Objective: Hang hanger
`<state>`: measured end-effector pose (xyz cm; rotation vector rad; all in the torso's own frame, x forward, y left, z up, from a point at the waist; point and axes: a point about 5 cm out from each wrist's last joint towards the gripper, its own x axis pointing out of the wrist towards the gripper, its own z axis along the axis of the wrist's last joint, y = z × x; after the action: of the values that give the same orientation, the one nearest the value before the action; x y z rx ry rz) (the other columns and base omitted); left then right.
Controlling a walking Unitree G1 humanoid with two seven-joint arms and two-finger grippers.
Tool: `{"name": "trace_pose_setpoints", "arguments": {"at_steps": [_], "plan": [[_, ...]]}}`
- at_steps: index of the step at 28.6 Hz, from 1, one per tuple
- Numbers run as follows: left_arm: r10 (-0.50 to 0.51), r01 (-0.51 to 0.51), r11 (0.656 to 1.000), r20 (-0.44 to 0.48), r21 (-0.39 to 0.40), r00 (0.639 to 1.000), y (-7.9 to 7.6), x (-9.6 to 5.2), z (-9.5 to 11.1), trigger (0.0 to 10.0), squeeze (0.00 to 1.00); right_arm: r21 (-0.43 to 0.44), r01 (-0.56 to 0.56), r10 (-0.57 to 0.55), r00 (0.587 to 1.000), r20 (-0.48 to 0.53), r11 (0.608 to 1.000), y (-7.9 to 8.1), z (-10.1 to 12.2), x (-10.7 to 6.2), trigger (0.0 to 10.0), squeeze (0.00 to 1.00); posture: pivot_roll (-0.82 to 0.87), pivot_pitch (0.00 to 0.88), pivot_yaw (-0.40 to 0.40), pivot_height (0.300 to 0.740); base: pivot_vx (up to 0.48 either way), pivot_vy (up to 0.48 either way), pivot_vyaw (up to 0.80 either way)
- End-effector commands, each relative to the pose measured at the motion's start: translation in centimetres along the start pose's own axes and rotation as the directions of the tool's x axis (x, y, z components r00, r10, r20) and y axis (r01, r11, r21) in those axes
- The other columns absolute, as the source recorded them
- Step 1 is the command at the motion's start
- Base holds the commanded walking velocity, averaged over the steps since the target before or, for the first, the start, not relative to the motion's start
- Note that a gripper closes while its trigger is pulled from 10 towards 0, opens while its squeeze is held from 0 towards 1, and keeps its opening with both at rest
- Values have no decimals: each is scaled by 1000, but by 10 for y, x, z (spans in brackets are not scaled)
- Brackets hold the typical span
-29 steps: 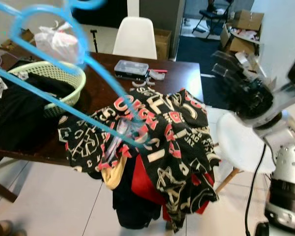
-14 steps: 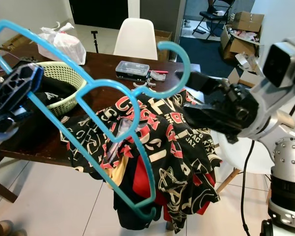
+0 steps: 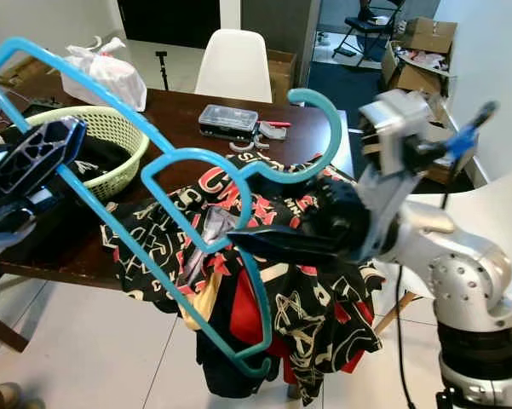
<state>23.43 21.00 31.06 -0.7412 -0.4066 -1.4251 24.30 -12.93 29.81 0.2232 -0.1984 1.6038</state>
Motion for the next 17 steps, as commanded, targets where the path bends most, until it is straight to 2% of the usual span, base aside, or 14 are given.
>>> {"name": "trace_pose_setpoints", "arguments": {"at_steps": [1, 17], "plan": [[-21, 22, 1000, -32, 21, 999, -4, 4, 0, 10000, 0, -5, -11, 11, 1000, -28, 1000, 3, 0, 4, 0, 0, 37, 63, -48, 740, 0, 0, 0], [25, -17, 995, -94, 94, 995, -1, 4, -1, 10000, 0, 27, 12, -10, 998, -61, 1000, 5, -5, 5, 0, 0, 32, 65, -47, 740, 0, 0, 0]]}}
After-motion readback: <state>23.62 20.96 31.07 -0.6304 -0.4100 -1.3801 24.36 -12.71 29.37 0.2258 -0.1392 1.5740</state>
